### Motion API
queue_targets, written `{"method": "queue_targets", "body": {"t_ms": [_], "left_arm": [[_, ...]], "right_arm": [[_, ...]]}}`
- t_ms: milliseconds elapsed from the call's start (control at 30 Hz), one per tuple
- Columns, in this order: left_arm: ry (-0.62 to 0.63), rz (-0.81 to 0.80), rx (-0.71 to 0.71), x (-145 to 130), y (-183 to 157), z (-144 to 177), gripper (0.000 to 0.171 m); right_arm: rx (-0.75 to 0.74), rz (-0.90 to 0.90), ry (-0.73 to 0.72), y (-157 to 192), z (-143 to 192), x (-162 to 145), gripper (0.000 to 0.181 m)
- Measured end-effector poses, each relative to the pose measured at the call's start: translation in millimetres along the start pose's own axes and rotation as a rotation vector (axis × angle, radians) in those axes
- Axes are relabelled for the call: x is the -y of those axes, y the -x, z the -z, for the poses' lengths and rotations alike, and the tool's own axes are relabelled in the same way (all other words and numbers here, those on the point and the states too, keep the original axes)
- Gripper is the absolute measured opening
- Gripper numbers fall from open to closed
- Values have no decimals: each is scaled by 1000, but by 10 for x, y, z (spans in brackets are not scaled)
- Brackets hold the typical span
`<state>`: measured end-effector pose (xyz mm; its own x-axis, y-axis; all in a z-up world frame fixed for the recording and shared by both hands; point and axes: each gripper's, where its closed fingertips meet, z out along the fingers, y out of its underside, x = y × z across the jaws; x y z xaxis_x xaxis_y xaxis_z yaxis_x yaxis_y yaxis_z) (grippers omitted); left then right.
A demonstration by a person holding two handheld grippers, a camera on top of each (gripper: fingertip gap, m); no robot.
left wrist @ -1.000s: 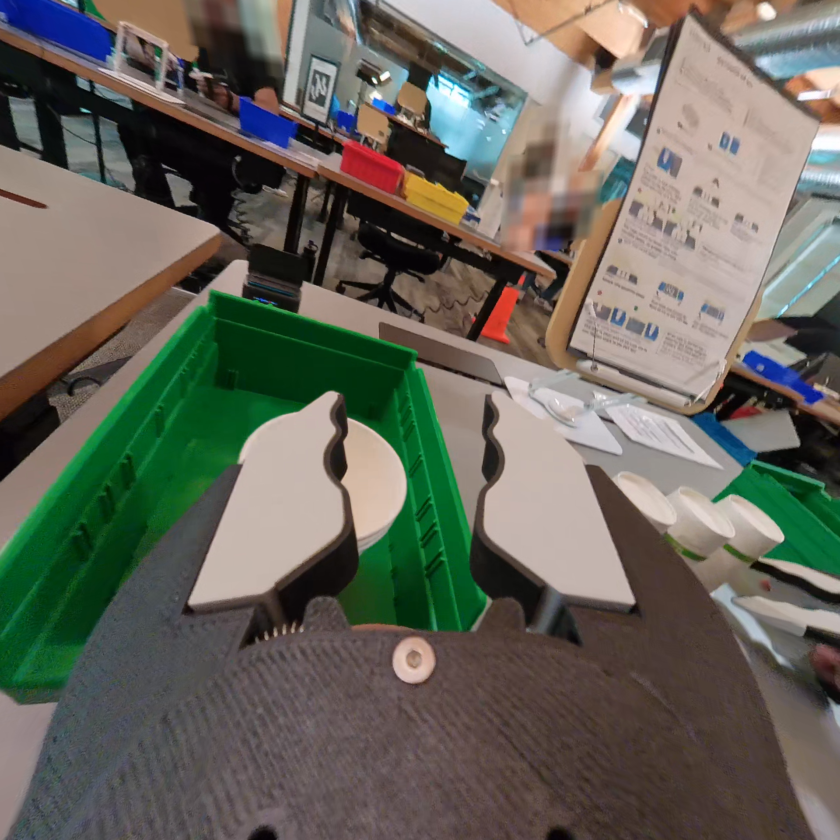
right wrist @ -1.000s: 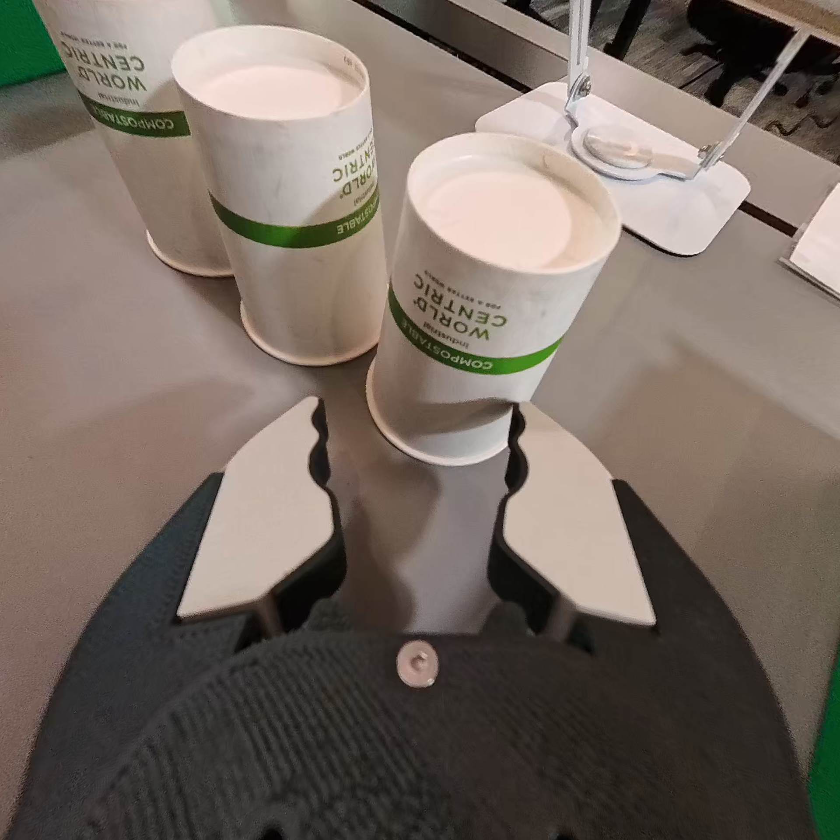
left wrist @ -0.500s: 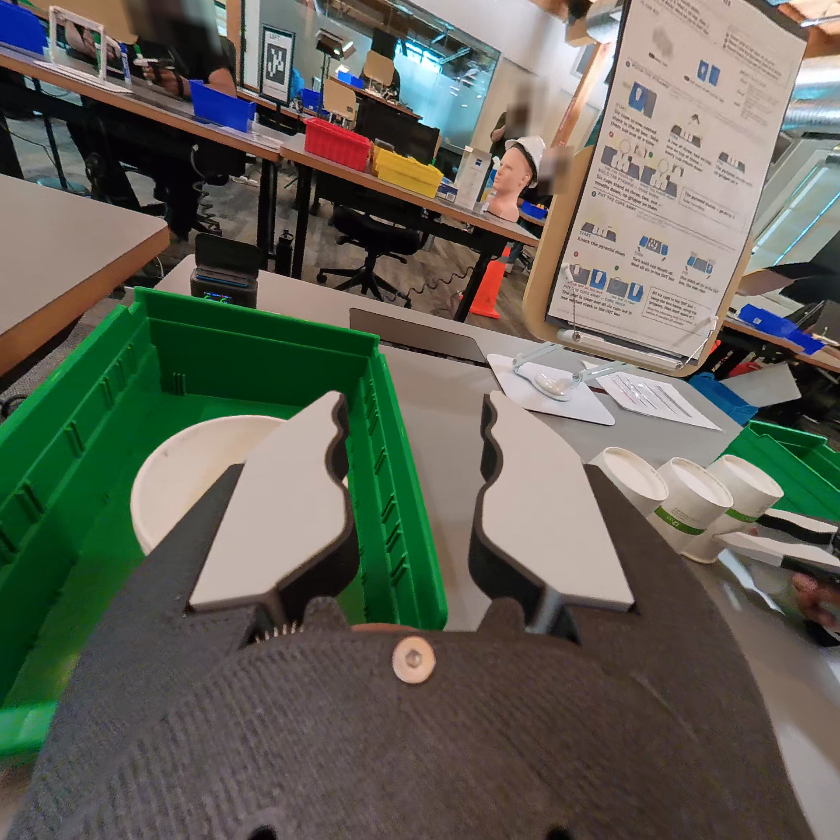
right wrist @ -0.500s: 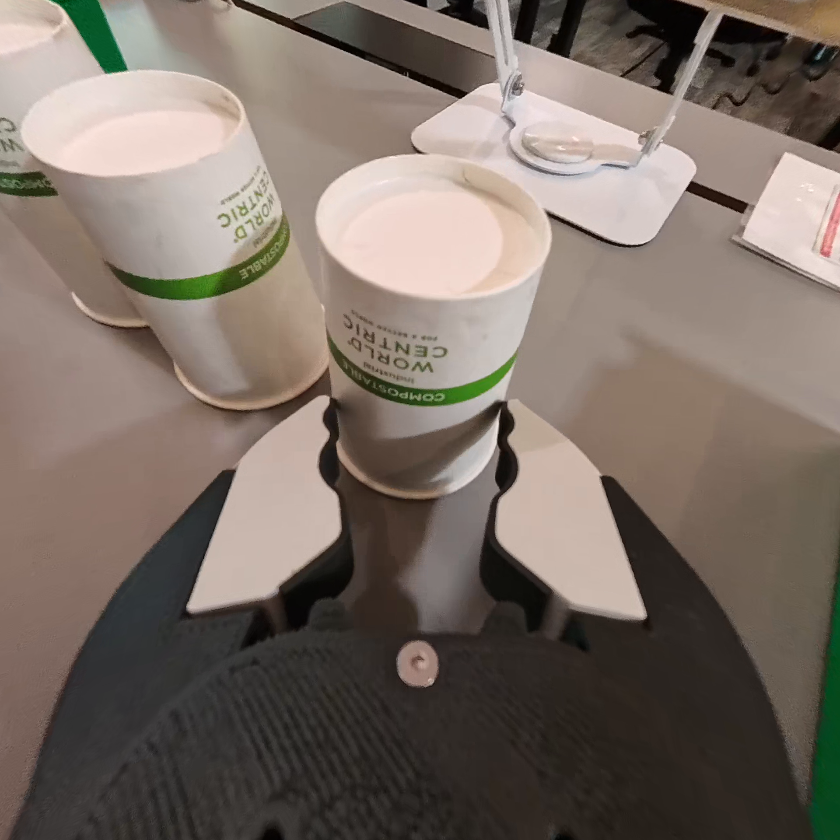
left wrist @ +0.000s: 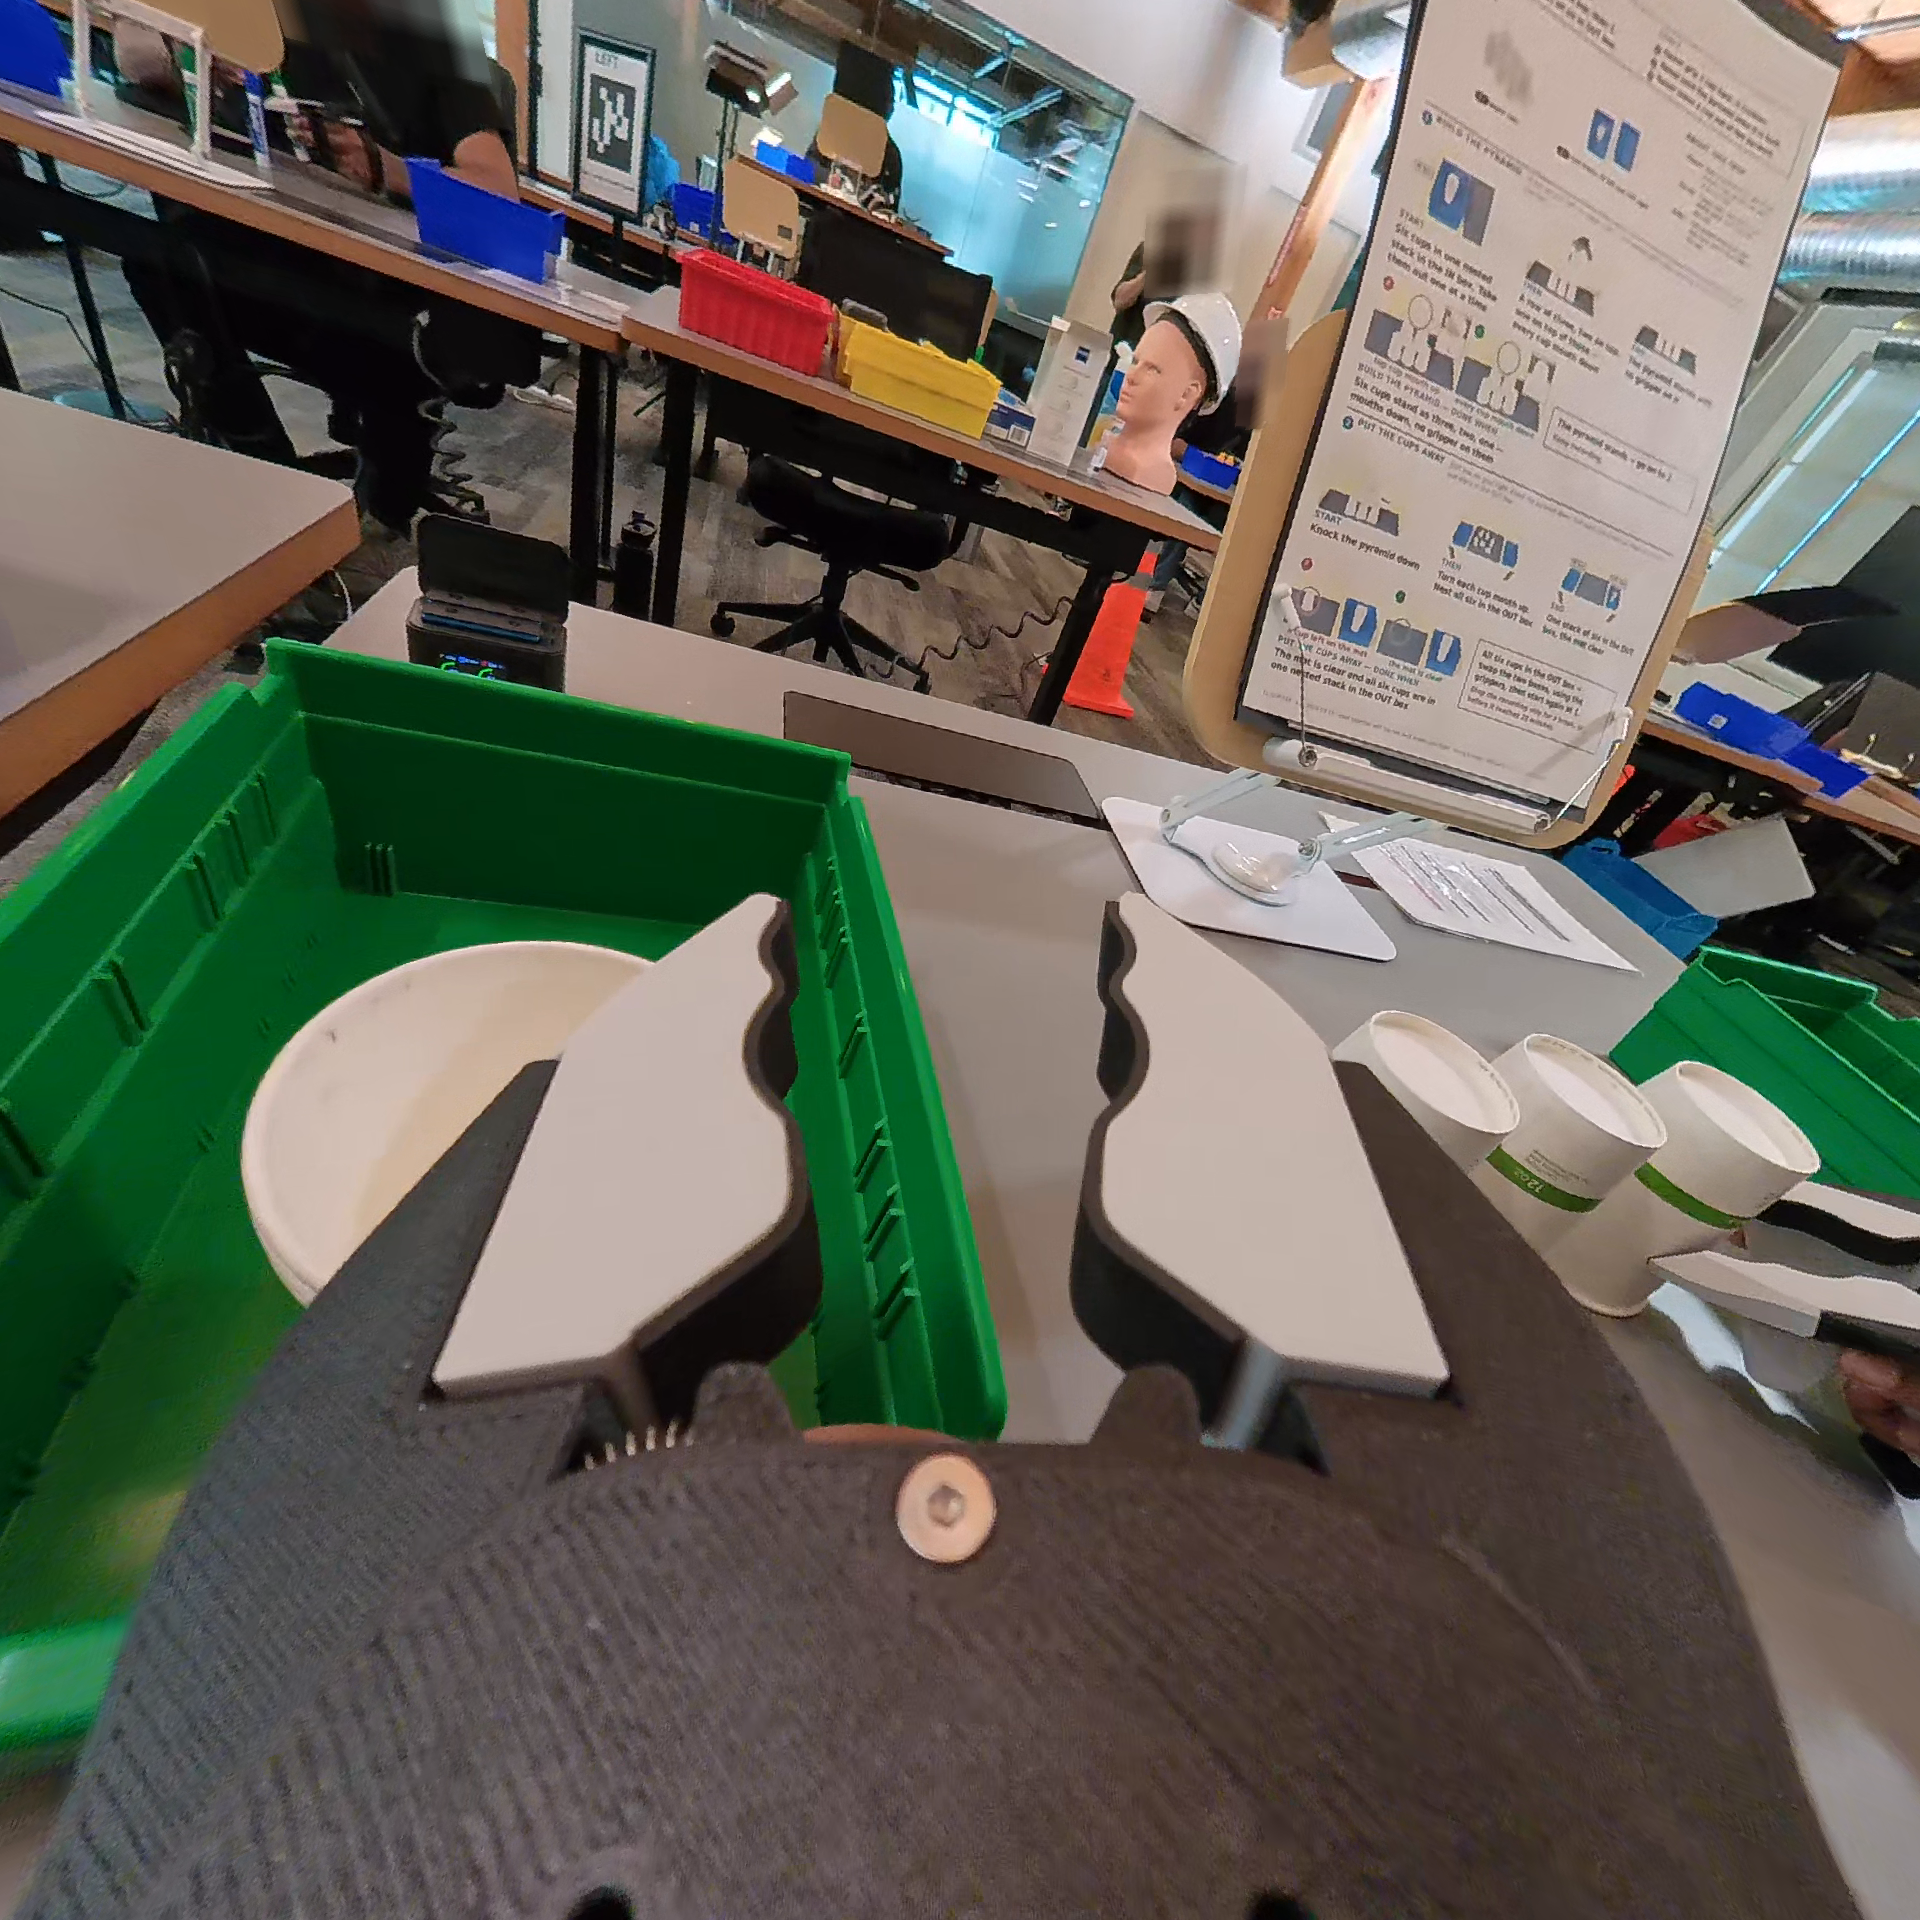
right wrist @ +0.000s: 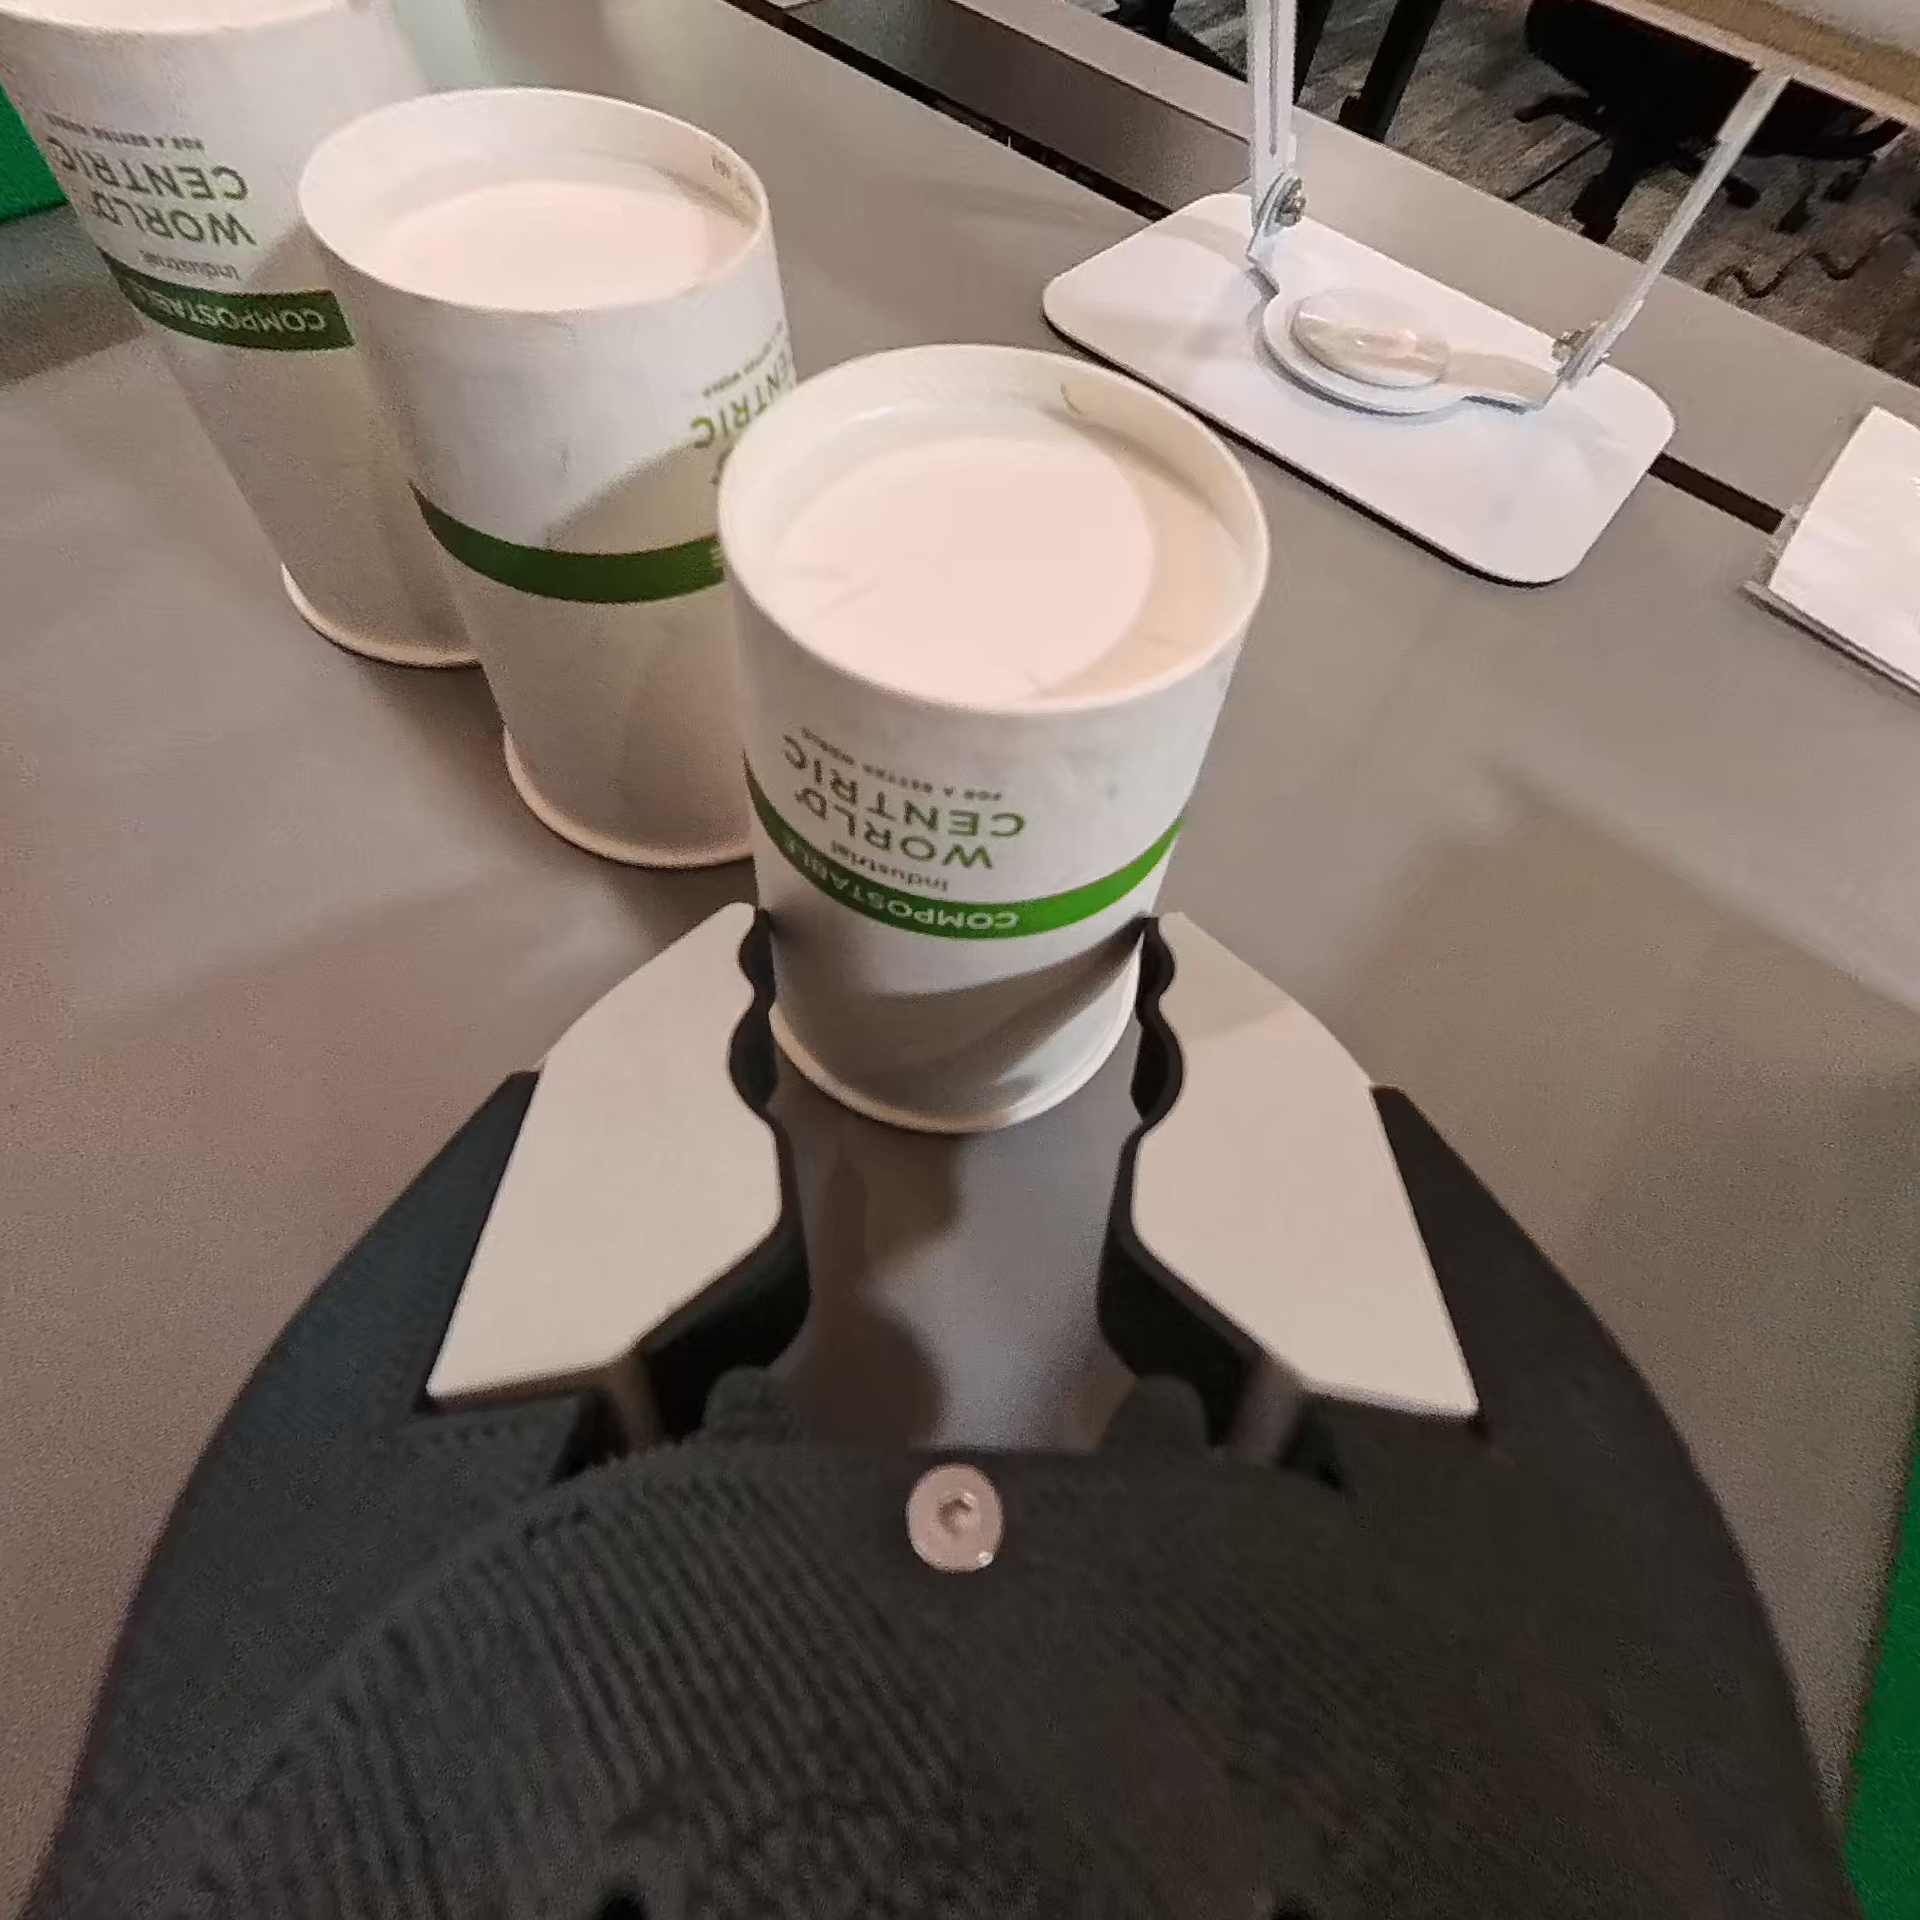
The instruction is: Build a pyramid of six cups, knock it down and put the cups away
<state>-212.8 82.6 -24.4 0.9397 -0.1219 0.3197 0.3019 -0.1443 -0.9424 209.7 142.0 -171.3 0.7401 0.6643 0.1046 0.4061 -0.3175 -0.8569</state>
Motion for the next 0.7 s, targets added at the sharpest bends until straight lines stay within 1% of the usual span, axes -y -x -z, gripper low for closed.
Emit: {"method": "queue_targets", "body": {"t_ms": [400, 633, 700], "left_arm": [[2, -1, -8, -4, -33, -10, 57], [4, 2, -7, -6, -27, -7, 57], [3, 3, -7, -4, -25, -4, 57]], "right_arm": [[4, -6, 12, 12, -28, -20, 69], [-3, 23, 41, 31, -45, -62, 74], [-2, 22, 57, 26, -45, -90, 78]]}}
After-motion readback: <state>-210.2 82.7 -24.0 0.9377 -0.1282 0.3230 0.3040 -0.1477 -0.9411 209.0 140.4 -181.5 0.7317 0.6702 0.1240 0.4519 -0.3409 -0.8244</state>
